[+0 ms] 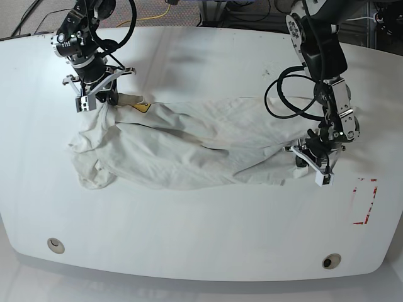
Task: Layout the t-shirt on the table in an organized manner, then fold the t-shirt properly
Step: 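Lift the shirt with both grippers and stretch it between them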
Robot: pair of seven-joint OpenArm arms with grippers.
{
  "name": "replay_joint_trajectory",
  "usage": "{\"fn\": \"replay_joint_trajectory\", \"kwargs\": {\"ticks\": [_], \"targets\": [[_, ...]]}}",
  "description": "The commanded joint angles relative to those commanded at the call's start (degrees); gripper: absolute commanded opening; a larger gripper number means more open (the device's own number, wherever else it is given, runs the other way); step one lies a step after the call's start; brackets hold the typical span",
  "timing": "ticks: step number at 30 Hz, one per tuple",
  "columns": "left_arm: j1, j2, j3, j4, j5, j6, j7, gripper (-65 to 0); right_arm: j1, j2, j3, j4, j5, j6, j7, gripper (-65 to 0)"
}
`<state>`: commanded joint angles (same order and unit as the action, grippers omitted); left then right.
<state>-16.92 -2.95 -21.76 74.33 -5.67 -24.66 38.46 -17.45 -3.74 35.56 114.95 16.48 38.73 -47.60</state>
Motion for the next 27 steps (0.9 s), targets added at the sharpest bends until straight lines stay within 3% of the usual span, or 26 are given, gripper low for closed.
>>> {"fn": "replay_joint_trajectory", "kwargs": {"ticks": [8, 19, 27], "targets": [[-0.4, -1.0, 0.3, 12.9, 0.0, -0.1, 0.7, -65.0, 2.6, 4.4, 0.1, 0.6, 0.0, 0.0, 0.0, -65.0], [-6.2, -2.8, 0.3, 27.1, -0.1, -0.3, 8.4, -65.0, 9.3, 13.1, 0.1, 0.6, 0.0, 0.0, -0.3, -65.0], [-11.6, -4.3, 0.3, 31.4, -0.1, -0.3, 12.5, -65.0, 14.3, 19.3, 0.1, 0.6, 0.0, 0.0, -0.3, -65.0]]}}
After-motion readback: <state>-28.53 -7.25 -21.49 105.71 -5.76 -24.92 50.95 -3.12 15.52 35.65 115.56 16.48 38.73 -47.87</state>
